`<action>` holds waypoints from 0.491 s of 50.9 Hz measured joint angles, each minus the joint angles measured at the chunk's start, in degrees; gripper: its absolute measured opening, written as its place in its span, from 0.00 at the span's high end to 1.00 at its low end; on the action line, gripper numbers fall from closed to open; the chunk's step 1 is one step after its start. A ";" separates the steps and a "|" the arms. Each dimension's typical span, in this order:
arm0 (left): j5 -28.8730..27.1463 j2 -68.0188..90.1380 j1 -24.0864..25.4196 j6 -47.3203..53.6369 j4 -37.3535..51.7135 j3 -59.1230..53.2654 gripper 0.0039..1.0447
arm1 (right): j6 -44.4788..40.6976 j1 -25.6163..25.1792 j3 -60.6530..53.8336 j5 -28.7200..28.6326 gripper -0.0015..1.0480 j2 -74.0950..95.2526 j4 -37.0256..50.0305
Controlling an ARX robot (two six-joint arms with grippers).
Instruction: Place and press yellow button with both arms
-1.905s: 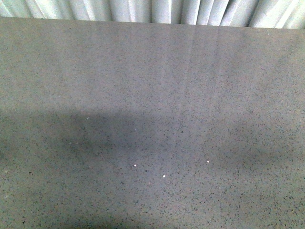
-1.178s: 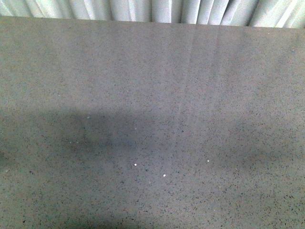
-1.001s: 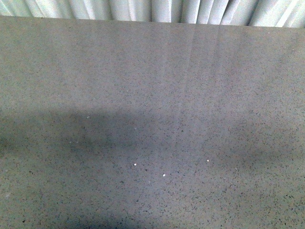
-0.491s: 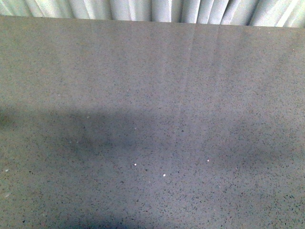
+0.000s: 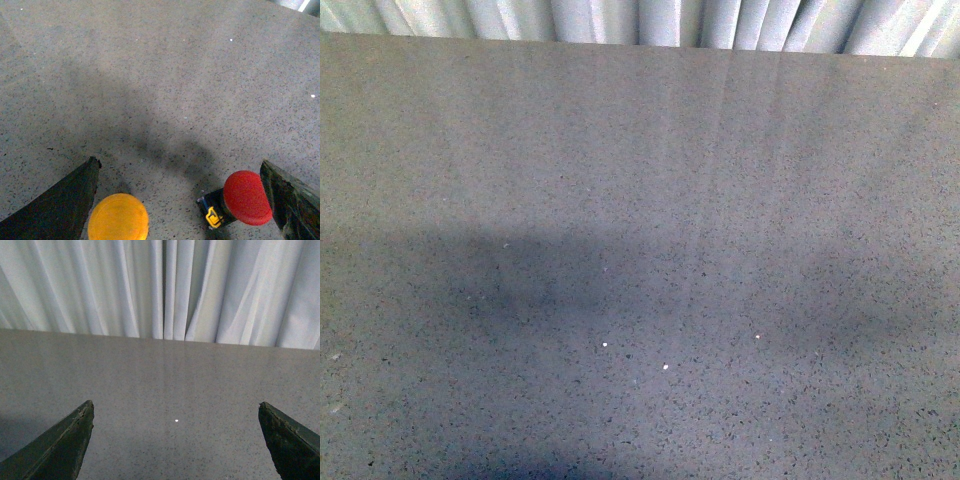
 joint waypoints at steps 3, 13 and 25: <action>0.46 2.43 1.29 0.55 2.91 -0.68 0.09 | 0.00 0.00 0.00 0.00 0.09 0.00 0.00; 1.33 10.73 4.09 1.27 11.61 -1.88 0.09 | 0.00 0.00 0.00 0.00 0.09 0.00 0.00; 1.53 16.22 4.96 1.68 16.33 -2.12 0.09 | 0.00 0.00 0.00 0.00 0.09 0.00 0.00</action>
